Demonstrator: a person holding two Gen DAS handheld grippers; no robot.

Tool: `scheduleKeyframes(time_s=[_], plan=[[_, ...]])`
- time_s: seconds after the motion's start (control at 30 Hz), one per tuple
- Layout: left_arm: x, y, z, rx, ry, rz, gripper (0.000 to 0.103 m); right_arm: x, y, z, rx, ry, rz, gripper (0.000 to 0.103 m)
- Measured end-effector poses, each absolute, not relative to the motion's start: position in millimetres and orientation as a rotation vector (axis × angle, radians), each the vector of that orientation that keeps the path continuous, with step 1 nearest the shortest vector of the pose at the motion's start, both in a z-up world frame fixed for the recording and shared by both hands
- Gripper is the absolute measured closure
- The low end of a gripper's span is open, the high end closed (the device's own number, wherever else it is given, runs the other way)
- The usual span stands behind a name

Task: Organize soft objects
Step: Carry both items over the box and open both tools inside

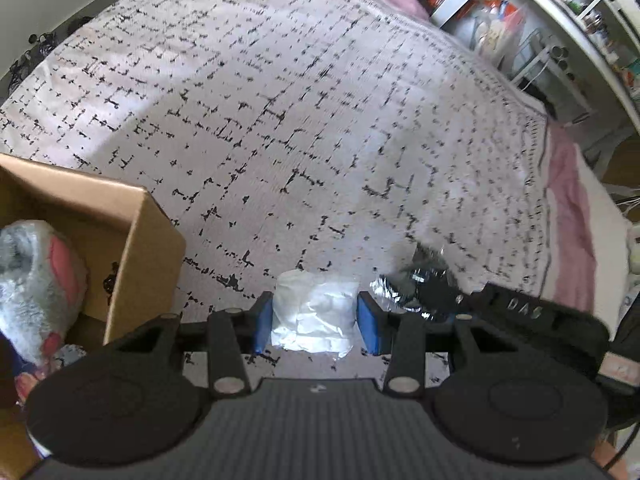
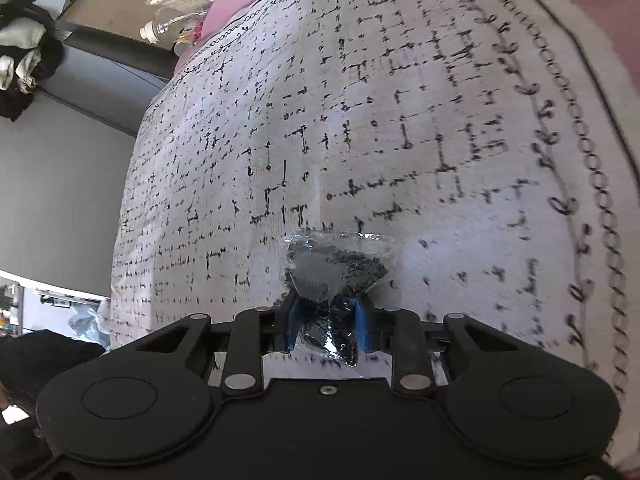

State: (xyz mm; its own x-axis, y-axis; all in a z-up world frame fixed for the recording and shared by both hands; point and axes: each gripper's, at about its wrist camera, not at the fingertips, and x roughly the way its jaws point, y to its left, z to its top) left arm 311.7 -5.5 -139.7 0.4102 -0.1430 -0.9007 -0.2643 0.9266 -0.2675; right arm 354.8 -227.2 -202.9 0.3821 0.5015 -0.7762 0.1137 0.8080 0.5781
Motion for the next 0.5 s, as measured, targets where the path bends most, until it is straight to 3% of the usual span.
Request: scheduleKeyframes(time_s=[0.5], plan=[[259.1,14.5,-86.2,-0.454,1.048,0.035,0.06,308.9,-217.9,-132.3,0.558,1.075,0.28,0.076]])
